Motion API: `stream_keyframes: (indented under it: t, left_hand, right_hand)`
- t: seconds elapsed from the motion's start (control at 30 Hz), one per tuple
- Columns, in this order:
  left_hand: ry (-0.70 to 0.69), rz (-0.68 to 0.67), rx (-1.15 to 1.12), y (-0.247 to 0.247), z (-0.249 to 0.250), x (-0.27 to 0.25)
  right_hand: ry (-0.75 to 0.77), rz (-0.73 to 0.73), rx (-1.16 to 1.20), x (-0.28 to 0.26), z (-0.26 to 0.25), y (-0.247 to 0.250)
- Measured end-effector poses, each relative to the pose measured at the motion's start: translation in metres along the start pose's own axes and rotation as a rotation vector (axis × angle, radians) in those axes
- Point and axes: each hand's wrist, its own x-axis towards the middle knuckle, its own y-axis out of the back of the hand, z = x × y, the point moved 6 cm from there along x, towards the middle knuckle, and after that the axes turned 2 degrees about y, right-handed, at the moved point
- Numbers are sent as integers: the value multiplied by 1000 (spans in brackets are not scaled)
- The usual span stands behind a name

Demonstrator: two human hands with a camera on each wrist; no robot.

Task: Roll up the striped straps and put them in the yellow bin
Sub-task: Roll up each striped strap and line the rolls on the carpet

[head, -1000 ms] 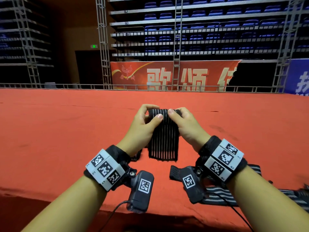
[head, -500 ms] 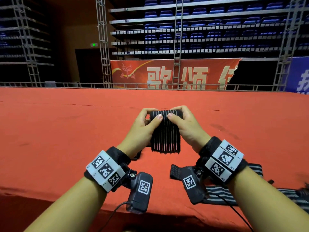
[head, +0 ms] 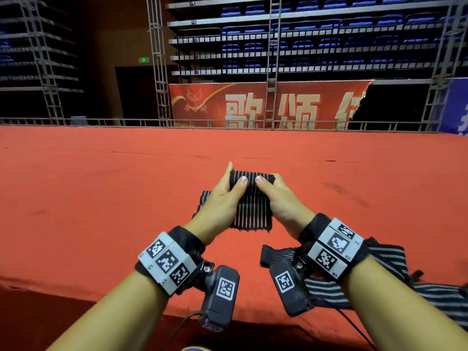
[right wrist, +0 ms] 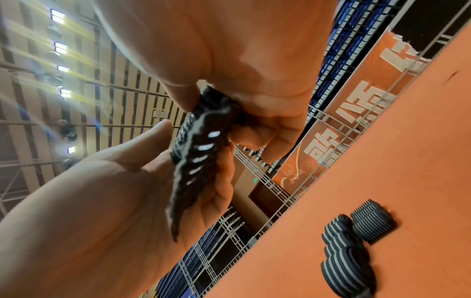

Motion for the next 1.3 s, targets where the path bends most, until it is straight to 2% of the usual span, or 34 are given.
stream_keyframes:
  t: [0.1, 0.2, 0.27, 0.4, 0.63, 0.73, 0.8, 0.93, 1.1, 1.3]
  left_hand:
    - [28, 36, 23, 4, -12, 4]
    - [-19, 97, 28, 10, -17, 8]
    - [-31, 88, -4, 14, -21, 10]
    - [-60, 61, 4, 18, -29, 16]
    - [35, 160, 6, 32, -59, 36]
    - [7, 173, 11, 39, -63, 44]
    - [17, 163, 10, 42, -70, 49]
    - [90, 179, -35, 48, -89, 57]
    - [50, 186, 12, 58, -105, 64]
    - [141, 238, -5, 62, -134, 70]
  right_hand:
    - [27, -51, -24, 4, 7, -2]
    - [104, -109, -81, 7, 11, -5]
    - [105, -124, -124, 10, 18, -5]
    - [22, -42, -156, 22, 33, 2]
    - [89, 1, -151, 47, 53, 0]
    - [-6, 41, -126, 56, 68, -4]
    - [-36, 40, -112, 63, 76, -6]
    - [5, 49, -109, 72, 84, -7]
    - [-81, 24, -124, 80, 109, -8]
    - [-70, 22, -138, 88, 132, -2]
